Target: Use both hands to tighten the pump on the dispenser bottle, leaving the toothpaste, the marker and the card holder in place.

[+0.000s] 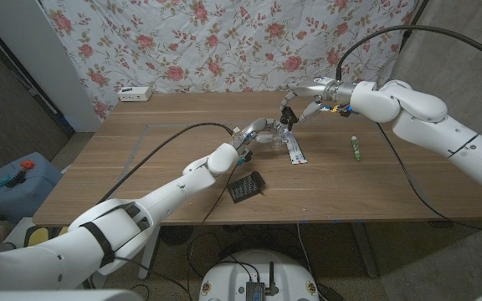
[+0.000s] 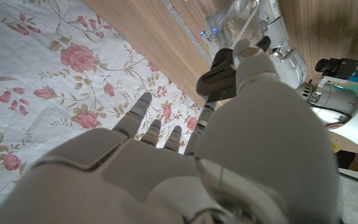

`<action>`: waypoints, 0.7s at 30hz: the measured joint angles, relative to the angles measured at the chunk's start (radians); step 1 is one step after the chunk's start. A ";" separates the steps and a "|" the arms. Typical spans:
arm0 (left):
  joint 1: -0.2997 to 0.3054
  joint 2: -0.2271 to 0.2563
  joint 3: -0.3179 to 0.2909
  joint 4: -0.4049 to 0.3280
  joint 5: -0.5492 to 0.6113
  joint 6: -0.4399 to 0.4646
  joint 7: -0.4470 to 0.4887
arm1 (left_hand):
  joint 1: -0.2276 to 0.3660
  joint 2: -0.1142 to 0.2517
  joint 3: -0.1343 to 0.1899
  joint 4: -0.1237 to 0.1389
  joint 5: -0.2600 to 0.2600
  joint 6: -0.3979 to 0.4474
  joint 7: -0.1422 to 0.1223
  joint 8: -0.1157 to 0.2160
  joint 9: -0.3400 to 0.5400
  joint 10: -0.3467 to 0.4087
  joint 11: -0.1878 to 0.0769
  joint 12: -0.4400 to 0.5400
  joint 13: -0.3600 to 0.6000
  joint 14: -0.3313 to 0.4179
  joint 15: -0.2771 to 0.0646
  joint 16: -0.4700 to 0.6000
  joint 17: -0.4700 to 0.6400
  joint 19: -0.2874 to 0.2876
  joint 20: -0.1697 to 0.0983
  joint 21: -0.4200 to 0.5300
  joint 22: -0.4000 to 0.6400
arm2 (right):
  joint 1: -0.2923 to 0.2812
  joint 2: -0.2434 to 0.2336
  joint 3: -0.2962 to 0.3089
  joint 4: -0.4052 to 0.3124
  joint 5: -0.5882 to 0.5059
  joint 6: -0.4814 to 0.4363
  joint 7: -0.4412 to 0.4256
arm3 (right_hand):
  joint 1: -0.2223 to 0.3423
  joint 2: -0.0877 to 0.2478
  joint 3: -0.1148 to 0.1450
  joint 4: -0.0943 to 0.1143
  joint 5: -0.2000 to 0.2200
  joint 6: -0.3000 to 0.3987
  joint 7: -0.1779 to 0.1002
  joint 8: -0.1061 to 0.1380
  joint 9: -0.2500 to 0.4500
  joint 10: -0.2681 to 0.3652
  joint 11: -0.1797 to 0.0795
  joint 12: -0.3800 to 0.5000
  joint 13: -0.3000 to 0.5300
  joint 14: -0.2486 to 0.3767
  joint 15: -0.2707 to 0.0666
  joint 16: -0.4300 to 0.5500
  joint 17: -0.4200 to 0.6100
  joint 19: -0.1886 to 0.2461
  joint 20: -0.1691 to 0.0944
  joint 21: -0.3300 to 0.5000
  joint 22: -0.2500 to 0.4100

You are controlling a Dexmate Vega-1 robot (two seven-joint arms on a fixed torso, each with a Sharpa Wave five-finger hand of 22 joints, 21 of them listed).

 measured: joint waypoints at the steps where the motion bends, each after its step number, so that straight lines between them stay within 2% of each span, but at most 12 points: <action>1: 0.000 0.000 0.000 0.001 0.000 0.000 0.000 | 0.000 0.000 0.000 0.000 0.000 0.001 0.001 0.000 0.000 0.000 0.000 0.000 0.000 0.000 0.000 0.000 0.000 0.000 0.000 0.000 0.000 | 0.002 0.001 -0.001 0.000 0.002 -0.003 0.005 | -0.003 -0.003 -0.002 0.002 0.000 0.000 0.000 0.000 0.000 -0.001 0.002 0.000 0.000 0.000 0.000 0.000 0.000 0.000 0.000 0.000 0.000; 13: -0.007 -0.007 0.002 0.019 -0.002 -0.013 -0.002 | 0.000 0.000 0.000 0.000 0.000 0.002 0.002 -0.004 0.000 0.002 0.002 0.000 0.000 0.000 0.000 0.000 0.000 0.000 0.000 0.000 0.000 | 0.014 0.002 -0.009 -0.004 0.018 -0.027 0.032 | -0.037 -0.002 -0.019 0.019 0.007 0.004 0.004 0.000 0.000 0.010 0.012 0.004 0.000 0.004 0.004 0.008 0.005 0.005 0.005 0.000 0.000; 21: -0.015 -0.014 0.005 0.038 -0.003 -0.021 -0.004 | 0.000 0.000 0.000 0.000 0.000 0.003 0.003 -0.002 0.000 0.002 0.002 -0.001 0.000 0.000 0.000 0.000 0.000 0.000 0.000 0.000 0.000 | 0.017 0.005 -0.013 -0.011 0.031 -0.059 0.053 | -0.092 0.002 -0.047 0.047 0.007 0.051 0.003 0.005 -0.002 0.040 0.017 0.012 0.000 0.010 0.009 0.015 0.004 0.011 0.010 0.005 0.000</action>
